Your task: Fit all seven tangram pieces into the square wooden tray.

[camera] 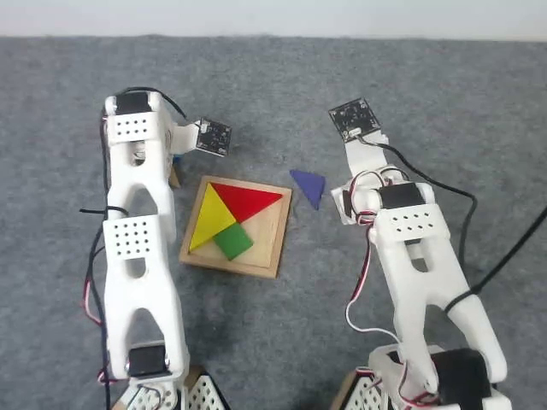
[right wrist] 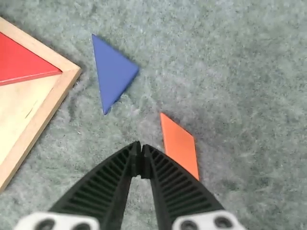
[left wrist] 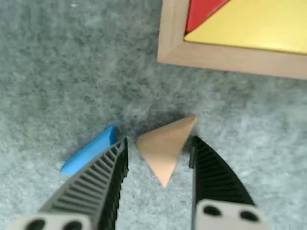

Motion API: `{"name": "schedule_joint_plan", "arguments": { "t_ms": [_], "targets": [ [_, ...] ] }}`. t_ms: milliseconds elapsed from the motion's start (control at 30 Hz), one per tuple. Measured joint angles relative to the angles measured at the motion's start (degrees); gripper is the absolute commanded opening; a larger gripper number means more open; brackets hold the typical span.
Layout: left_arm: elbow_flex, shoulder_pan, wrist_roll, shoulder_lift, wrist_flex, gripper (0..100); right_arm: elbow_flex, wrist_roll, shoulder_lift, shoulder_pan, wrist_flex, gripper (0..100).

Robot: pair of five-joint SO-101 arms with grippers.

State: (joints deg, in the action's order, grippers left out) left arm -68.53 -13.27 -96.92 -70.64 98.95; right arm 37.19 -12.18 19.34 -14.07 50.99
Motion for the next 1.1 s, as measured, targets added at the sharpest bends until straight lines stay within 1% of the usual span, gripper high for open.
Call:
{"name": "schedule_joint_plan", "arguments": {
  "t_ms": [200,333,500,700,1000,1100],
  "targets": [
    [0.0,0.0,0.0,0.0,0.0,20,0.0,0.0,0.0,-0.09,0.0,0.8],
    [0.0,0.0,-0.26,0.0,0.0,17,0.0,0.0,0.0,-0.09,0.0,0.8],
    [0.62,0.0,-0.62,0.0,0.18,16,0.0,0.0,0.0,-0.09,0.0,0.8],
    [0.7,0.0,-0.62,0.0,0.44,13,0.0,0.0,0.0,-0.09,-0.09,0.8],
    [0.88,0.0,-0.53,0.0,0.53,13,0.0,0.0,0.0,-0.09,-0.53,0.8],
    [1.05,0.0,0.62,0.26,0.53,13,0.0,0.0,0.0,-0.09,-0.53,0.8]
  ]
}}
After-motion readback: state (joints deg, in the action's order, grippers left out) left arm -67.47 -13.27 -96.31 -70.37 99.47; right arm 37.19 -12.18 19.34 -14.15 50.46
